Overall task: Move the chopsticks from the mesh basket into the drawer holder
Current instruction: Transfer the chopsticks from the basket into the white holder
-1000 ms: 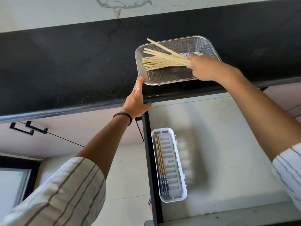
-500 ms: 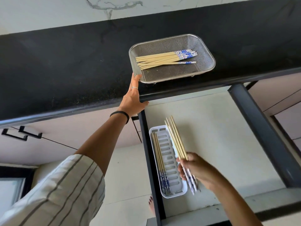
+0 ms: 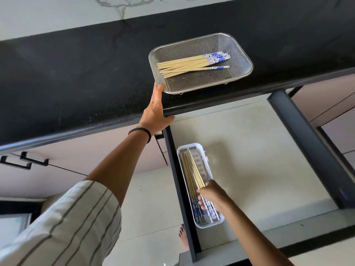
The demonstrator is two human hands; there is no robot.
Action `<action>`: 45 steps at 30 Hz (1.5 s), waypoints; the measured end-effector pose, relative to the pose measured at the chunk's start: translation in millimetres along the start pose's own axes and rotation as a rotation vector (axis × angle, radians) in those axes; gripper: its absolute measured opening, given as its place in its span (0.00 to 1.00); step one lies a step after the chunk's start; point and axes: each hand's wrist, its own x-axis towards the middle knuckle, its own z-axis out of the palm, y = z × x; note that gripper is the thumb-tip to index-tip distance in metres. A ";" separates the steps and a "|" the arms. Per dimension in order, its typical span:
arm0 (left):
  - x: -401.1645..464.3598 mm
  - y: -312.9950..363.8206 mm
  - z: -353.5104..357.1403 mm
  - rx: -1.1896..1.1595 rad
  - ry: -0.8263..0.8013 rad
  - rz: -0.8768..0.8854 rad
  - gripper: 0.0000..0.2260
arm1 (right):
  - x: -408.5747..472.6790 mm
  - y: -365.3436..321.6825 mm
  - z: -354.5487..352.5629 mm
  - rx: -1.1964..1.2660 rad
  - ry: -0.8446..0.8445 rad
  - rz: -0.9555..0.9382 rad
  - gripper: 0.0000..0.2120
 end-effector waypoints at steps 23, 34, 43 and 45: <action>-1.1 -1.9 -2.3 -0.026 -0.013 0.023 0.44 | 11.7 23.1 28.4 -0.359 0.314 -0.226 0.13; -2.4 0.6 -4.2 -0.006 -0.007 0.027 0.44 | 10.1 34.4 33.3 -0.331 0.337 -0.350 0.17; -0.9 -0.6 -4.0 -0.009 -0.019 0.019 0.45 | 10.6 22.8 29.5 -0.342 0.302 -0.409 0.28; -0.9 0.0 -4.3 -0.017 -0.029 0.017 0.45 | 12.4 18.8 29.2 -0.377 0.286 -0.400 0.29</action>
